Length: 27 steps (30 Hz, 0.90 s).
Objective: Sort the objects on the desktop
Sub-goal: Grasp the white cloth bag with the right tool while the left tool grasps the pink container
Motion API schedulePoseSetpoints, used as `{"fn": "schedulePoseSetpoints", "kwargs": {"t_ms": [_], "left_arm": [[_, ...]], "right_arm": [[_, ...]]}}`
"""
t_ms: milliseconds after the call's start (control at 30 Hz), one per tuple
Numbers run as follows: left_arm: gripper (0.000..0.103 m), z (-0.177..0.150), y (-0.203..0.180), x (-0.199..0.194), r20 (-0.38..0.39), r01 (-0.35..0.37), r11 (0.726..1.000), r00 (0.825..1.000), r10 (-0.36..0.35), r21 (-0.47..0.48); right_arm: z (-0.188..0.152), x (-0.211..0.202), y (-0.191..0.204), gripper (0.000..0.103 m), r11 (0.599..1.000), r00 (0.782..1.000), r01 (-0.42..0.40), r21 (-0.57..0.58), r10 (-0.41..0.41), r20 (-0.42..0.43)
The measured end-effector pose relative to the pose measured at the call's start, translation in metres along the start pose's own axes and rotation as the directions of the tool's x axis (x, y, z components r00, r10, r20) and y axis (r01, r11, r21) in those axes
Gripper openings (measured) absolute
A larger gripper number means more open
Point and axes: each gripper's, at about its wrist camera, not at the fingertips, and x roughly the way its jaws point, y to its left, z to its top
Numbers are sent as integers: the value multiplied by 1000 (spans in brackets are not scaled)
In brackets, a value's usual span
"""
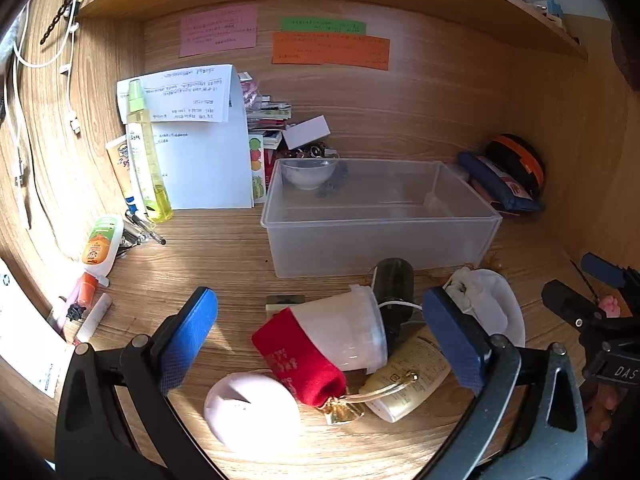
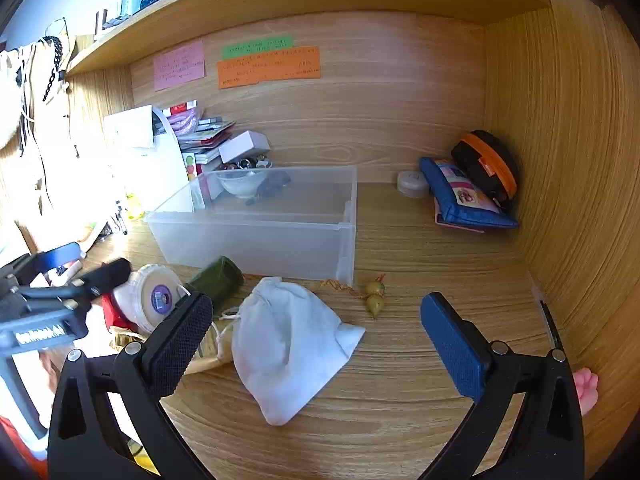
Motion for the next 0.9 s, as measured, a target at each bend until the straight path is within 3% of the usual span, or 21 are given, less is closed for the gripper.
{"fn": "schedulePoseSetpoints", "kwargs": {"t_ms": [267, 400, 567, 700, 900], "left_arm": [[103, -19, 43, -10, -48, -41, 999, 998, 42, 8], [103, -41, 57, -9, -116, -7, 1000, 993, 7, 1], [103, -58, 50, -9, -145, 25, 999, 989, -20, 34], [103, -64, 53, 6, -192, 43, 999, 980, -42, 0], [103, -72, 64, 22, -227, 15, 999, 974, -23, -39]], "right_arm": [[-4, 4, -12, 103, 1000, 999, 17, 8, -17, -39], [-9, 7, -16, 103, 1000, 997, 32, -1, -32, -66], [-17, 14, -16, 103, 1000, 994, -16, 5, 16, -112], [-22, 23, -9, 103, 998, 987, -56, 2, 55, -149], [-29, 46, 0, 103, 995, 972, -85, -50, 72, -223]]}}
